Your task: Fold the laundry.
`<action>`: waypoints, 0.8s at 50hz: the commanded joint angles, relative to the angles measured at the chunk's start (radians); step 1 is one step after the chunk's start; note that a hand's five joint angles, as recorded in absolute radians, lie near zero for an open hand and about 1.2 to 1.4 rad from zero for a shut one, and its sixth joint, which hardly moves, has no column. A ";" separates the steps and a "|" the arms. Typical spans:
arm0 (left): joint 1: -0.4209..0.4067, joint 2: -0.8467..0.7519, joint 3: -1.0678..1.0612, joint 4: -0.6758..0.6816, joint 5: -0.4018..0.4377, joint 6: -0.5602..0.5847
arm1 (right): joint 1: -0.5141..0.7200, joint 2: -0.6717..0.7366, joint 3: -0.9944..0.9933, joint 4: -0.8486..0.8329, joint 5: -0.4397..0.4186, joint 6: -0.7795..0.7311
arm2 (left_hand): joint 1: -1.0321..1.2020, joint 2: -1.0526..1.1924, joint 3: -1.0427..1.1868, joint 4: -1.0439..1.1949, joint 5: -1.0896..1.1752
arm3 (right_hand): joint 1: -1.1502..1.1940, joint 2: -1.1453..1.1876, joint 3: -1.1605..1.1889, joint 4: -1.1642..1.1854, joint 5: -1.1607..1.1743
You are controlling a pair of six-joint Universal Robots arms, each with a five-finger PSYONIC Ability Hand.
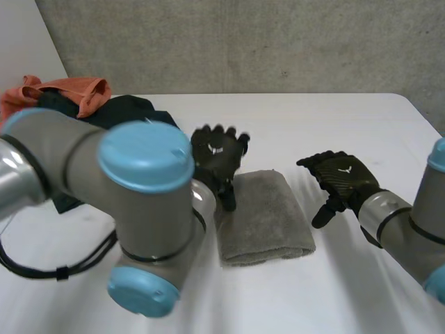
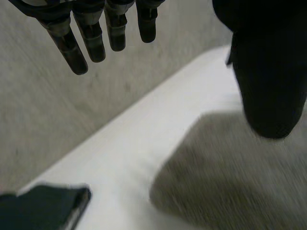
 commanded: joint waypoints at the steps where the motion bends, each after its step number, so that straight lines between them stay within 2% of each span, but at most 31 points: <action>1: 0.073 0.085 0.005 -0.007 0.403 -0.003 | 0.002 -0.021 0.115 -0.027 -0.005 0.175 | 0.052 0.008 -0.001 0.010 -0.007 | -0.038 -0.035 -0.033 -0.039 -0.050; 3: 0.075 0.093 0.005 -0.021 0.495 -0.006 | 0.003 -0.016 0.132 -0.031 -0.017 0.216 | 0.058 0.014 0.005 0.016 -0.001 | -0.038 -0.035 -0.033 -0.039 -0.050; 4: 0.078 0.096 0.006 -0.037 0.568 -0.007 | 0.003 -0.013 0.135 -0.033 -0.025 0.228 | 0.060 0.016 0.008 0.019 0.001 | -0.038 -0.035 -0.033 -0.039 -0.050; 7: 0.101 0.097 0.012 -0.065 0.635 -0.009 | 0.006 -0.002 0.139 -0.047 -0.070 0.262 | 0.060 0.017 0.008 0.019 0.001 | -0.038 -0.035 -0.033 -0.039 -0.050; 21: 0.101 0.085 0.005 -0.068 0.632 -0.009 | 0.019 0.160 0.095 -0.127 -0.089 0.281 | 0.058 0.014 0.005 0.016 -0.001 | -0.025 -0.022 -0.020 -0.026 -0.037; 22: 0.100 0.085 0.005 -0.068 0.632 -0.009 | 0.020 0.166 0.090 -0.127 -0.089 0.281 | 0.060 0.016 0.008 0.019 0.001 | 0.028 0.031 0.033 0.026 0.015; 24: 0.100 0.084 0.003 -0.068 0.632 -0.010 | 0.028 0.182 0.075 -0.139 -0.089 0.281 | 0.058 0.014 0.005 0.016 -0.001 | 0.598 0.601 0.603 0.596 0.586; 25: 0.100 0.085 0.005 -0.068 0.632 -0.010 | 0.033 0.185 0.071 -0.149 -0.089 0.281 | 0.060 0.016 0.008 0.019 0.001 | 0.961 0.964 0.966 0.959 0.949; 26: 0.101 0.085 0.005 -0.068 0.632 -0.010 | 0.033 0.185 0.066 -0.162 -0.089 0.281 | 0.060 0.016 0.008 0.019 0.001 | 1.182 1.185 1.187 1.180 1.169; 31: 0.104 0.094 0.006 -0.068 0.632 -0.010 | 0.023 0.173 0.034 -0.246 -0.060 0.281 | 0.060 0.017 0.008 0.019 0.001 | 1.184 1.187 1.189 1.182 1.172; 37: 0.107 0.097 0.009 -0.067 0.632 -0.012 | 0.011 0.196 -0.090 -0.255 -0.029 0.288 | 0.060 0.016 0.008 0.019 0.001 | 1.184 1.187 1.189 1.182 1.172; 40: 0.109 0.099 0.012 -0.067 0.632 -0.012 | -0.056 0.260 -0.199 -0.246 0.003 0.296 | 0.060 0.016 0.008 0.019 0.001 | 1.184 1.187 1.189 1.182 1.172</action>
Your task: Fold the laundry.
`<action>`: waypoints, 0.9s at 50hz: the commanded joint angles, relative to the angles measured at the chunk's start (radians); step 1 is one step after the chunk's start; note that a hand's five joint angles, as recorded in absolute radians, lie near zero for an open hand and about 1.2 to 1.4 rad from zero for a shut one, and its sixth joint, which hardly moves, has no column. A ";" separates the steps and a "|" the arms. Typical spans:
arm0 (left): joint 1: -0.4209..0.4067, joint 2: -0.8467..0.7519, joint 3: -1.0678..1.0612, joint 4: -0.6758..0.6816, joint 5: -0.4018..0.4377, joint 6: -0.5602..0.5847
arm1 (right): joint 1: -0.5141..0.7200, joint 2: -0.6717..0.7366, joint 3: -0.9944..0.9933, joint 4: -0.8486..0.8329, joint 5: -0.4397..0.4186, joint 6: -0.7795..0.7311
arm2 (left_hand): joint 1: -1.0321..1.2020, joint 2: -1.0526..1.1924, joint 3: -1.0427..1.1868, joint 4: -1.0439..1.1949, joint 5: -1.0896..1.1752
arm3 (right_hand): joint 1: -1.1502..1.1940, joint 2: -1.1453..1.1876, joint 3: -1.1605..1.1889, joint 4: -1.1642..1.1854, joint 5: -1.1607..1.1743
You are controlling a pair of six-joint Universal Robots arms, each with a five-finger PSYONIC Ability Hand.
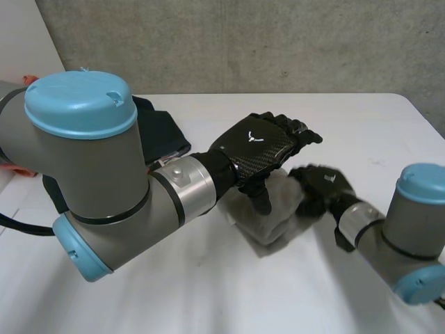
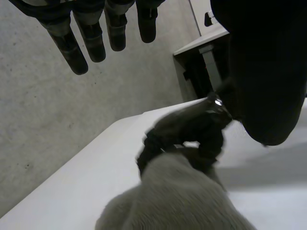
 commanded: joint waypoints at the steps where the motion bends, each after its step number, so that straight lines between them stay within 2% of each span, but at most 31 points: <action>1: 0.004 0.006 0.005 0.001 0.000 -0.001 | -0.096 0.093 -0.208 0.006 0.060 0.013 | 0.057 0.017 0.008 0.019 0.002 | 0.684 0.462 0.287 0.200 0.261; 5: 0.005 0.018 0.013 0.001 0.000 -0.001 | -0.175 0.197 -0.403 0.067 0.099 0.015 | 0.054 0.014 0.005 0.016 -0.001 | 0.684 0.462 0.287 0.200 0.261; 14: 0.004 0.029 0.051 0.003 0.000 -0.016 | -0.331 0.553 -1.031 0.286 0.195 0.018 | 0.057 0.017 0.008 0.019 0.002 | 0.684 0.462 0.287 0.200 0.261; 18: 0.004 0.026 0.061 0.003 0.000 -0.025 | -0.395 0.691 -1.299 0.396 0.202 0.016 | 0.057 0.017 0.008 0.019 0.002 | 0.684 0.462 0.287 0.200 0.261; 22: 0.002 0.023 0.064 0.003 0.000 -0.027 | -0.464 0.789 -1.486 0.467 0.186 0.015 | 0.057 0.017 0.008 0.019 0.002 | 0.684 0.462 0.287 0.200 0.261; 26: -0.001 0.021 0.064 0.003 0.000 -0.028 | -0.498 0.803 -1.500 0.474 0.145 0.016 | 0.057 0.017 0.008 0.019 0.002 | 0.684 0.462 0.287 0.200 0.261; 30: -0.002 0.021 0.062 0.003 0.000 -0.030 | -0.512 0.803 -1.500 0.474 0.149 0.016 | 0.057 0.017 0.008 0.019 0.002 | 0.684 0.462 0.287 0.200 0.261; 31: -0.002 0.020 0.062 0.003 0.000 -0.030 | -0.514 0.803 -1.497 0.474 0.151 0.016 | 0.054 0.014 0.005 0.016 -0.001 | 0.374 0.152 -0.023 -0.110 -0.049; 32: -0.002 0.020 0.062 0.003 0.000 -0.030 | -0.515 0.803 -1.495 0.474 0.151 0.016 | 0.054 0.014 0.005 0.016 -0.001 | -0.129 -0.351 -0.526 -0.613 -0.552; 33: -0.004 0.020 0.064 0.003 0.000 -0.030 | -0.517 0.805 -1.488 0.474 0.149 0.016 | 0.054 0.014 0.005 0.016 -0.001 | -0.538 -0.759 -0.935 -1.022 -0.960; 40: -0.004 0.020 0.062 0.003 -0.001 -0.028 | -0.505 0.736 -1.393 0.478 0.154 0.013 | 0.054 0.014 0.005 0.016 -0.001 | -0.538 -0.759 -0.935 -1.022 -0.960; 44: -0.002 0.027 0.062 0.003 -0.001 -0.028 | -0.492 0.591 -1.224 0.461 0.154 -0.004 | 0.057 0.017 0.008 0.019 0.002 | -0.538 -0.759 -0.935 -1.022 -0.960; 45: -0.002 0.029 0.061 0.003 -0.003 -0.028 | -0.488 0.517 -1.142 0.439 0.159 -0.023 | 0.057 0.017 0.008 0.019 0.002 | -0.538 -0.759 -0.935 -1.022 -0.960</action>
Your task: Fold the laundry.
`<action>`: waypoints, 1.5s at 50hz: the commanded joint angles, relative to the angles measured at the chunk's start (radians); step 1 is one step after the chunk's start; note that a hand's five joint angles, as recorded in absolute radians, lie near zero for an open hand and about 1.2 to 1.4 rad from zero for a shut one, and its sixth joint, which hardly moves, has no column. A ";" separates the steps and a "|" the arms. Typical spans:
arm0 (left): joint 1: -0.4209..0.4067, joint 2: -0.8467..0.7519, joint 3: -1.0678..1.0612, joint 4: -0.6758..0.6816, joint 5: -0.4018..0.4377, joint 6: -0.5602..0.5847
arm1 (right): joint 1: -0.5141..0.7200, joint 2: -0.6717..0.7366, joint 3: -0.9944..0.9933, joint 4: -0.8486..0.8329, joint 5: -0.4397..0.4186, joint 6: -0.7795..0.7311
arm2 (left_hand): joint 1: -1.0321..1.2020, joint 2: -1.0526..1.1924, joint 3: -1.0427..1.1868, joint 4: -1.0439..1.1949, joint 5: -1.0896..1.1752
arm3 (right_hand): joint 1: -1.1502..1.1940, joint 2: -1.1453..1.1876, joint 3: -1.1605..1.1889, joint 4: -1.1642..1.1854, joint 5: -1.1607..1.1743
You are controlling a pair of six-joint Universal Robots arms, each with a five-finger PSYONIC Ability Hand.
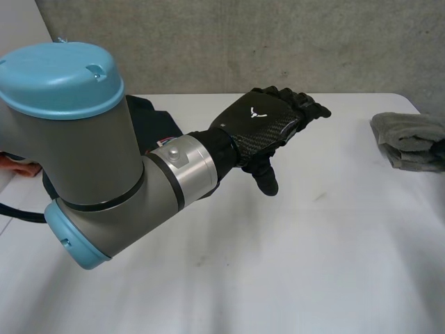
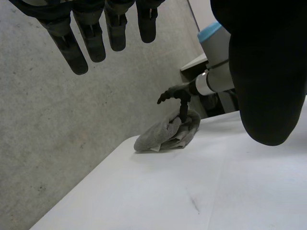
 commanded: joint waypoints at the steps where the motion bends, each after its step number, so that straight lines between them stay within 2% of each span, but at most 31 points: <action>1: 0.001 0.008 -0.003 0.000 -0.002 0.001 | 0.022 -0.263 0.304 -0.059 0.011 -0.053 | 0.057 0.016 0.008 0.019 0.002 | -0.048 -0.034 -0.035 -0.040 -0.048; 7: 0.009 0.036 -0.011 0.000 -0.041 0.002 | 0.034 -0.563 0.670 -0.238 0.010 -0.257 | 0.057 0.016 0.008 0.019 0.002 | -0.048 -0.034 -0.035 -0.040 -0.048; 8: 0.016 0.047 -0.013 0.000 -0.067 0.002 | 0.045 -0.649 0.786 -0.297 0.002 -0.330 | 0.057 0.016 0.008 0.019 0.002 | -0.048 -0.034 -0.035 -0.040 -0.048; 10: 0.032 0.056 -0.011 0.002 -0.097 0.002 | 0.071 -0.717 0.882 -0.351 -0.021 -0.384 | 0.057 0.016 0.008 0.019 0.002 | -0.048 -0.034 -0.035 -0.040 -0.048; 14: 0.104 0.070 -0.011 0.015 -0.206 0.011 | 0.196 -0.841 1.126 -0.479 -0.182 -0.534 | 0.045 0.005 -0.004 0.007 -0.010 | -0.048 -0.034 -0.035 -0.040 -0.048; 15: 0.143 0.076 -0.009 0.027 -0.252 0.014 | 0.236 -0.880 1.215 -0.511 -0.266 -0.586 | 0.045 0.005 -0.004 0.007 -0.010 | -0.048 -0.034 -0.035 -0.040 -0.048; 18: 0.209 0.074 -0.013 0.043 -0.318 0.031 | 0.269 -0.950 1.330 -0.534 -0.360 -0.665 | 0.042 0.002 -0.007 0.004 -0.013 | -0.048 -0.034 -0.035 -0.040 -0.048; 19: 0.260 0.064 -0.017 0.052 -0.350 0.053 | 0.279 -0.995 1.394 -0.530 -0.409 -0.712 | 0.042 0.002 -0.007 0.004 -0.013 | -0.048 -0.034 -0.035 -0.040 -0.048; 22: 0.338 0.027 -0.026 0.058 -0.384 0.109 | 0.286 -1.032 1.468 -0.513 -0.434 -0.768 | 0.042 0.002 -0.007 0.004 -0.013 | -0.048 -0.034 -0.035 -0.040 -0.048; 23: 0.387 -0.020 -0.025 0.060 -0.391 0.157 | 0.286 -1.035 1.501 -0.487 -0.426 -0.792 | 0.042 0.002 -0.007 0.004 -0.013 | -0.048 -0.034 -0.035 -0.040 -0.048; 26: 0.455 -0.116 -0.011 0.072 -0.389 0.247 | 0.301 -1.035 1.525 -0.410 -0.402 -0.809 | 0.048 0.008 -0.001 0.010 -0.007 | -0.048 -0.034 -0.035 -0.040 -0.048; 30: 0.547 -0.316 0.064 0.121 -0.384 0.442 | 0.339 -1.024 1.532 -0.347 -0.379 -0.814 | 0.054 0.013 0.005 0.016 -0.001 | -0.048 -0.034 -0.035 -0.040 -0.048; 33: 0.581 -0.419 0.119 0.146 -0.374 0.508 | 0.347 -1.012 1.536 -0.330 -0.360 -0.815 | 0.054 0.013 0.005 0.016 -0.001 | -0.048 -0.034 -0.035 -0.040 -0.048; 36: 0.612 -0.502 0.174 0.182 -0.306 0.516 | 0.344 -1.004 1.547 -0.327 -0.356 -0.815 | 0.086 0.046 0.037 0.048 0.031 | -0.048 -0.034 -0.035 -0.040 -0.048; 41: 0.647 -0.564 0.201 0.293 -0.129 0.482 | 0.339 -0.990 1.579 -0.329 -0.354 -0.812 | 0.191 0.151 0.142 0.154 0.136 | -0.048 -0.034 -0.035 -0.040 -0.048; 44: 0.661 -0.591 0.216 0.333 -0.082 0.446 | 0.339 -0.990 1.590 -0.329 -0.354 -0.812 | 0.265 0.225 0.216 0.227 0.210 | -0.048 -0.034 -0.035 -0.040 -0.048; 45: 0.665 -0.614 0.239 0.353 -0.076 0.418 | 0.339 -0.990 1.593 -0.329 -0.354 -0.812 | 0.405 0.364 0.356 0.367 0.349 | -0.048 -0.034 -0.035 -0.040 -0.048; 48: 0.665 -0.633 0.263 0.368 -0.070 0.384 | 0.339 -0.990 1.599 -0.329 -0.353 -0.812 | 0.731 0.690 0.682 0.693 0.675 | -0.048 -0.034 -0.035 -0.040 -0.048; 49: 0.667 -0.636 0.270 0.377 -0.070 0.360 | 0.339 -0.989 1.601 -0.329 -0.352 -0.812 | 1.086 1.046 1.038 1.049 1.031 | -0.048 -0.034 -0.035 -0.040 -0.048; 50: 0.667 -0.636 0.271 0.383 -0.071 0.343 | 0.339 -0.989 1.602 -0.329 -0.352 -0.812 | 1.229 1.189 1.180 1.192 1.174 | -0.048 -0.034 -0.035 -0.040 -0.048; 56: 0.655 -0.601 0.244 0.425 -0.099 0.262 | 0.339 -0.990 1.611 -0.332 -0.349 -0.809 | 1.231 1.190 1.182 1.193 1.175 | -0.048 -0.034 -0.035 -0.040 -0.048; 60: 0.613 -0.409 0.132 0.428 -0.139 0.183 | 0.339 -0.990 1.610 -0.332 -0.348 -0.808 | 1.231 1.190 1.182 1.193 1.175 | -0.048 -0.034 -0.035 -0.040 -0.048; 61: 0.613 -0.409 0.132 0.428 -0.139 0.183 | 0.339 -0.992 1.608 -0.332 -0.346 -0.806 | 1.231 1.190 1.182 1.193 1.175 | -0.048 -0.034 -0.035 -0.040 -0.048; 63: 0.549 -0.283 0.060 0.431 -0.145 0.101 | 0.339 -0.999 1.605 -0.333 -0.337 -0.802 | 1.231 1.190 1.182 1.193 1.175 | -0.048 -0.034 -0.035 -0.040 -0.048; 66: 0.469 -0.190 0.017 0.423 -0.153 -0.005 | 0.339 -1.004 1.596 -0.332 -0.310 -0.797 | 1.231 1.190 1.182 1.193 1.175 | -0.048 -0.034 -0.035 -0.040 -0.048; 68: 0.423 -0.153 0.000 0.414 -0.157 -0.070 | 0.338 -1.009 1.593 -0.333 -0.278 -0.797 | 1.231 1.190 1.182 1.193 1.175 | -0.048 -0.034 -0.035 -0.040 -0.048; 72: 0.272 -0.090 -0.028 0.365 -0.199 -0.208 | 0.338 -1.038 1.585 -0.333 -0.209 -0.773 | 1.231 1.190 1.182 1.193 1.175 | -0.048 -0.034 -0.035 -0.040 -0.048; 75: 0.172 -0.096 -0.019 0.350 -0.254 -0.240 | 0.335 -1.058 1.576 -0.333 -0.173 -0.698 | 1.231 1.190 1.182 1.193 1.175 | -0.048 -0.034 -0.035 -0.040 -0.048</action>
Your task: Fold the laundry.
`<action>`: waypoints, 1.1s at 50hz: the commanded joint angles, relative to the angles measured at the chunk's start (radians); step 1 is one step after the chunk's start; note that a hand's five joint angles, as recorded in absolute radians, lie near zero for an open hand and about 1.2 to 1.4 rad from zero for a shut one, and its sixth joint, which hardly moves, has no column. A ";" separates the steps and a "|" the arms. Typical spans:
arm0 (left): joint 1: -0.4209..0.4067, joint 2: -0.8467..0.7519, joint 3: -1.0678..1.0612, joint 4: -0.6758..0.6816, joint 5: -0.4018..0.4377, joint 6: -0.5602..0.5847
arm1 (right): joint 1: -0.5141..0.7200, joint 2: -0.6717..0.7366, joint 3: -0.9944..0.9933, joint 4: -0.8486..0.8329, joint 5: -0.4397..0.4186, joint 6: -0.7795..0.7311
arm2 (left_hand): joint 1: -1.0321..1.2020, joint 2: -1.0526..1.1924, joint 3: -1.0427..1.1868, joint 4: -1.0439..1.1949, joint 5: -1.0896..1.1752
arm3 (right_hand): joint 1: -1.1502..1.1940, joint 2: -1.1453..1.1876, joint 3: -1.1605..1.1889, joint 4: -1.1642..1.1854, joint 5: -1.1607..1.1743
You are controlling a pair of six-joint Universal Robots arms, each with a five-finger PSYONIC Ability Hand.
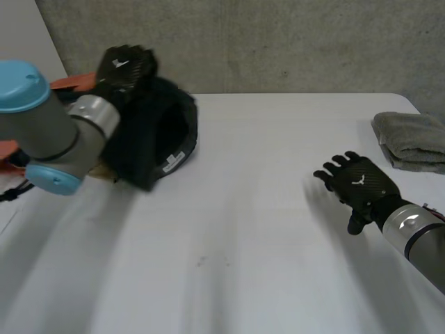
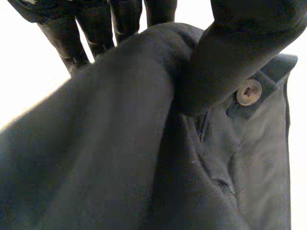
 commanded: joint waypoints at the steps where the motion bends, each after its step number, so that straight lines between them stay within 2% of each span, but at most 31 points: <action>1: -0.229 0.030 0.000 -0.049 -0.097 -0.132 | -0.006 -0.043 -0.018 0.000 0.092 0.115 | 0.253 0.202 0.215 0.196 0.258 | -0.048 -0.033 -0.033 -0.039 -0.048; 6: -0.387 -0.141 0.110 -0.052 -0.221 -0.129 | -0.043 -0.050 -0.043 0.006 0.100 0.250 | 0.253 0.202 0.215 0.196 0.258 | -0.048 -0.033 -0.033 -0.039 -0.048; 11: -0.456 -0.295 0.179 -0.083 -0.240 -0.129 | -0.080 -0.054 -0.049 0.006 0.099 0.293 | 0.253 0.202 0.215 0.196 0.258 | -0.048 -0.033 -0.033 -0.039 -0.048; 13: -0.473 -0.318 0.184 -0.097 -0.240 -0.129 | -0.086 -0.054 -0.052 0.006 0.100 0.296 | 0.069 0.019 0.031 0.012 0.074 | -0.048 -0.033 -0.033 -0.039 -0.048; 18: -0.490 -0.265 0.152 -0.126 -0.251 -0.127 | -0.087 -0.054 -0.052 0.011 0.103 0.299 | -0.634 -0.685 -0.672 -0.691 -0.630 | -0.048 -0.033 -0.033 -0.039 -0.048; 19: -0.490 -0.232 0.141 -0.129 -0.252 -0.127 | -0.087 -0.054 -0.052 0.011 0.103 0.299 | -0.653 -0.704 -0.692 -0.710 -0.649 | -0.048 -0.033 -0.033 -0.039 -0.048; 21: -0.479 -0.156 0.109 -0.130 -0.255 -0.123 | -0.086 -0.054 -0.051 0.012 0.102 0.301 | -0.686 -0.737 -0.724 -0.743 -0.681 | -0.048 -0.033 -0.033 -0.039 -0.048; 23: -0.440 -0.044 0.040 -0.124 -0.258 -0.112 | -0.081 -0.059 -0.051 0.015 0.103 0.299 | -0.765 -0.816 -0.803 -0.822 -0.760 | -0.048 -0.033 -0.033 -0.039 -0.048; 28: -0.348 0.144 -0.113 -0.129 -0.266 -0.068 | -0.074 -0.099 -0.046 0.067 0.092 0.299 | -0.786 -0.837 -0.824 -0.843 -0.781 | -0.048 -0.033 -0.033 -0.039 -0.048; 33: -0.306 0.286 -0.293 -0.132 -0.266 0.023 | -0.031 -0.137 -0.052 0.220 0.086 0.292 | -0.800 -0.851 -0.838 -0.857 -0.796 | -0.048 -0.033 -0.033 -0.039 -0.048; 37: -0.245 0.377 -0.500 -0.127 -0.266 0.150 | 0.026 -0.165 -0.055 0.366 0.051 0.292 | -0.800 -0.851 -0.839 -0.857 -0.796 | 0.041 0.057 0.057 0.050 0.041; 41: -0.151 0.398 -0.636 -0.133 -0.266 0.243 | 0.070 -0.160 -0.043 0.425 0.005 0.287 | -0.771 -0.822 -0.809 -0.828 -0.767 | 0.091 0.107 0.107 0.100 0.091; 45: -0.069 0.392 -0.719 -0.132 -0.257 0.274 | 0.135 -0.130 -0.031 0.364 -0.027 0.301 | -0.762 -0.813 -0.800 -0.819 -0.758 | 0.135 0.151 0.151 0.144 0.136; 48: -0.039 0.377 -0.747 -0.130 -0.252 0.273 | 0.185 -0.049 -0.037 0.269 -0.021 0.302 | -0.762 -0.813 -0.800 -0.819 -0.758 | 0.246 0.262 0.262 0.255 0.246; 55: 0.005 0.244 -0.740 -0.123 -0.245 0.276 | 0.242 0.104 -0.095 0.138 0.020 0.355 | -0.698 -0.749 -0.736 -0.755 -0.693 | 0.273 0.289 0.289 0.282 0.274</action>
